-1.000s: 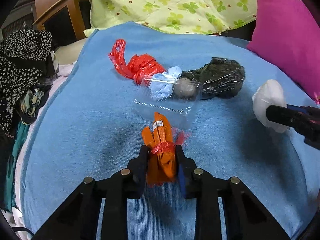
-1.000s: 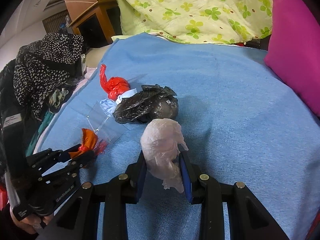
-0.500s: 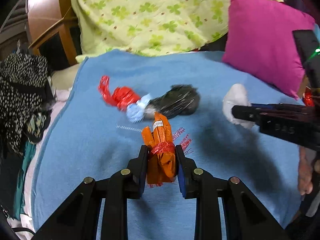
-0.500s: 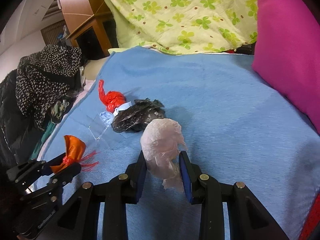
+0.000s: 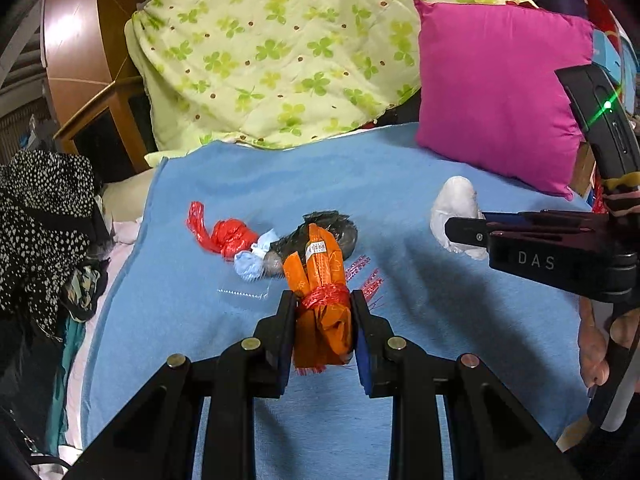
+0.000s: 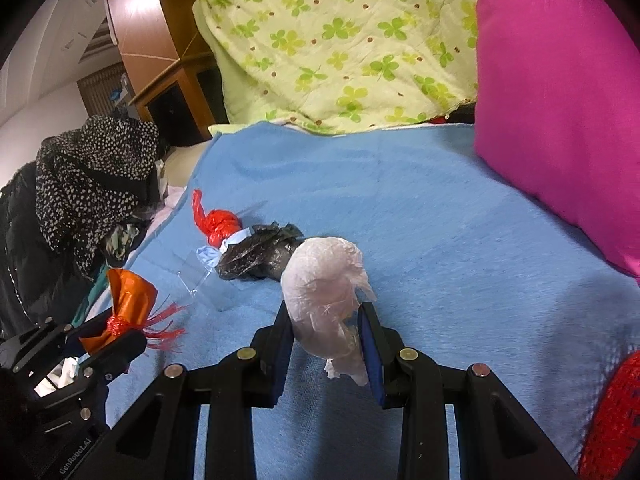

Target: Collect trash

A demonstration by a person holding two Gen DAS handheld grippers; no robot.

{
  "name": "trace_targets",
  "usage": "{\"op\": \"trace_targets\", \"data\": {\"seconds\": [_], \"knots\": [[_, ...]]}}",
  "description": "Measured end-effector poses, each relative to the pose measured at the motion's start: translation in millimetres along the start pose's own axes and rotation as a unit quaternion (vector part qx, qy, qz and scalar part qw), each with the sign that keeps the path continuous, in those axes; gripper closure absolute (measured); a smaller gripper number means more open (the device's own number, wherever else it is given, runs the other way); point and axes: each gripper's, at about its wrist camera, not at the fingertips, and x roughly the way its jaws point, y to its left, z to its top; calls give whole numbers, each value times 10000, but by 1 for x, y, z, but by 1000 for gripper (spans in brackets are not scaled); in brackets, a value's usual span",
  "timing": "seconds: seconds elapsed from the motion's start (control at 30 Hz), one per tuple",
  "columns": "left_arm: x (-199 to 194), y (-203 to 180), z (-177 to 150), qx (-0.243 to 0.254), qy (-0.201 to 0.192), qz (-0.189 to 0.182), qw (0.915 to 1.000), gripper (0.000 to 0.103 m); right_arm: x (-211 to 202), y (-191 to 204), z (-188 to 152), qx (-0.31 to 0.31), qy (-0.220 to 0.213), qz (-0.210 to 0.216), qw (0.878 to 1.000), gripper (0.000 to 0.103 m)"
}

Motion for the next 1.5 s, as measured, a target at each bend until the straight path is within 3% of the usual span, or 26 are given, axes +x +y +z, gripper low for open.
{"op": "trace_targets", "data": {"seconds": [0.8,1.23,1.5], "knots": [[-56,-71,33,631,-565,-96,9964,75,-97,-40,0,406,-1045,-32,9937,69],[-80,-107,56,559,-714,-1069,9901,75,-173,-88,-13,862,-2009,-463,9747,69],[-86,-125,62,563,-715,-1395,9860,75,-205,-114,-25,1034,-2387,-900,9614,69]]}}
